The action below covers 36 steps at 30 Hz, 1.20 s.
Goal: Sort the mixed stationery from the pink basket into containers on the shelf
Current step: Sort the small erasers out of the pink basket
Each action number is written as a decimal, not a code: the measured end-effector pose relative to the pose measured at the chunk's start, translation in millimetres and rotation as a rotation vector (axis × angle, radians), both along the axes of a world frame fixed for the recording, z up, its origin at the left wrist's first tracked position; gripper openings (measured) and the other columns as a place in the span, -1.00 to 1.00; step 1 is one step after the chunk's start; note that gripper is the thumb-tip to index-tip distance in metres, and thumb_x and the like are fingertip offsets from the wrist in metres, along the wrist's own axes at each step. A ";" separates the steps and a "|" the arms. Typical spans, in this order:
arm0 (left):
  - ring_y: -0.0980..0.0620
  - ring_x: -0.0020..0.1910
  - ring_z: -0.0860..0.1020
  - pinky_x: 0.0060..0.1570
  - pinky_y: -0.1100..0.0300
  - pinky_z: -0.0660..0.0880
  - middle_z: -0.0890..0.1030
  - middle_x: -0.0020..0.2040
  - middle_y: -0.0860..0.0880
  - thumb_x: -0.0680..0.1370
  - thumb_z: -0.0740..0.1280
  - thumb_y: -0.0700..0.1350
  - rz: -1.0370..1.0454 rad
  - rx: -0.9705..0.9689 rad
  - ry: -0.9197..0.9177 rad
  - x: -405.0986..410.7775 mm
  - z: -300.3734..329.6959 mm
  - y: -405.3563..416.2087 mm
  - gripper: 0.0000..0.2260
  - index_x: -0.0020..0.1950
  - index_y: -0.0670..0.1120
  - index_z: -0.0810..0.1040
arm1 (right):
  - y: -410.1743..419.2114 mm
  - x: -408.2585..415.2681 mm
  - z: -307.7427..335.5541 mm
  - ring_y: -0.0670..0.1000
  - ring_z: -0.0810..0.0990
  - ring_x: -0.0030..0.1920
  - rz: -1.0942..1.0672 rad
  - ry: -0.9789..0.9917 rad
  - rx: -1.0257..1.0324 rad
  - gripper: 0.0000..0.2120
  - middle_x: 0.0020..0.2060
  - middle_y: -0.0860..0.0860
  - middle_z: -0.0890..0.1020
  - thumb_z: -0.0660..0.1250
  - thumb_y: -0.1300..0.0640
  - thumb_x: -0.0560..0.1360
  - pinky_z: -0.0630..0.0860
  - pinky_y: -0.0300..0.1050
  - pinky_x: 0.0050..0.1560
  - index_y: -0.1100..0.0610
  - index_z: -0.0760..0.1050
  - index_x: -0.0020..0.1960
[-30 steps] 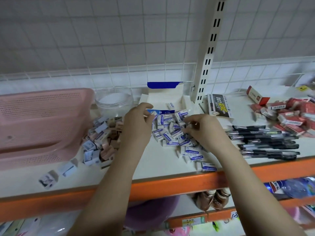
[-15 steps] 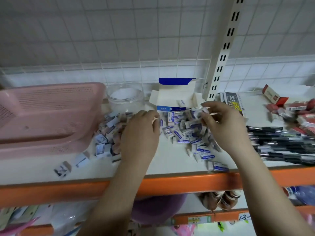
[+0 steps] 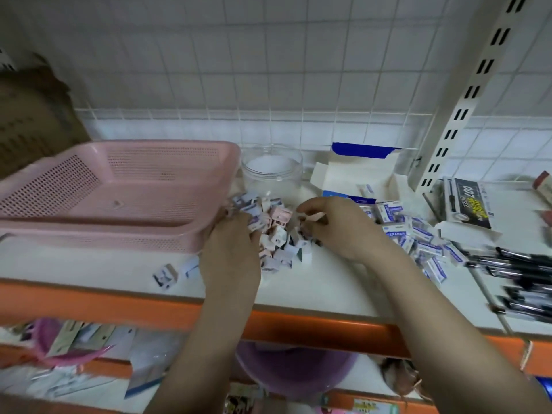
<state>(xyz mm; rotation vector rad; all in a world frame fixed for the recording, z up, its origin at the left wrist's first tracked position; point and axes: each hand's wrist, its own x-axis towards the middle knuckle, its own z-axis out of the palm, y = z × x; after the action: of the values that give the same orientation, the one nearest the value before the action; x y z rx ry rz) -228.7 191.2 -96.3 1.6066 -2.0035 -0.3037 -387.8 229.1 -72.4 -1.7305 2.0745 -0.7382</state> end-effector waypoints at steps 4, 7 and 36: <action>-0.02 -0.03 0.59 -0.09 0.17 0.43 0.63 0.01 0.03 0.52 0.37 -0.18 -0.140 -0.183 0.187 -8.5 5.2 13.9 -0.77 0.16 0.00 0.58 | 15.6 -16.3 3.2 -0.10 0.60 -0.10 -0.087 -0.200 -0.120 -0.80 -0.04 -0.07 0.64 0.32 0.05 0.52 0.40 -0.45 -0.17 -0.03 0.54 0.14; 0.28 -0.15 0.56 -0.11 0.36 0.46 0.59 -0.15 0.23 0.45 0.44 -0.19 -0.393 -0.067 0.526 -33.5 11.7 22.0 -0.82 -0.01 0.03 0.56 | 33.6 -22.6 7.5 -0.08 0.67 -0.20 -0.002 -0.638 -0.128 -0.87 -0.18 0.03 0.69 0.33 0.12 0.51 0.57 -0.29 -0.11 0.00 0.55 0.05; 0.09 -0.19 0.47 -0.25 0.27 0.40 0.54 0.11 -0.03 0.51 0.35 -0.20 -0.810 0.132 -0.101 -180.8 50.5 -20.4 -0.59 0.36 -0.02 0.46 | 103.0 -107.2 -13.5 -0.22 0.56 -0.25 -0.491 -0.121 -0.421 -0.89 -0.26 -0.18 0.60 0.32 0.20 0.51 0.40 -0.50 -0.23 0.01 0.58 -0.11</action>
<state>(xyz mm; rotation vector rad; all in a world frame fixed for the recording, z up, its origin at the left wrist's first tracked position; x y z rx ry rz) -409.5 170.8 -45.7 0.8042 -2.6813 -0.6674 -495.0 332.1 -85.9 -1.3071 2.4071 -1.4745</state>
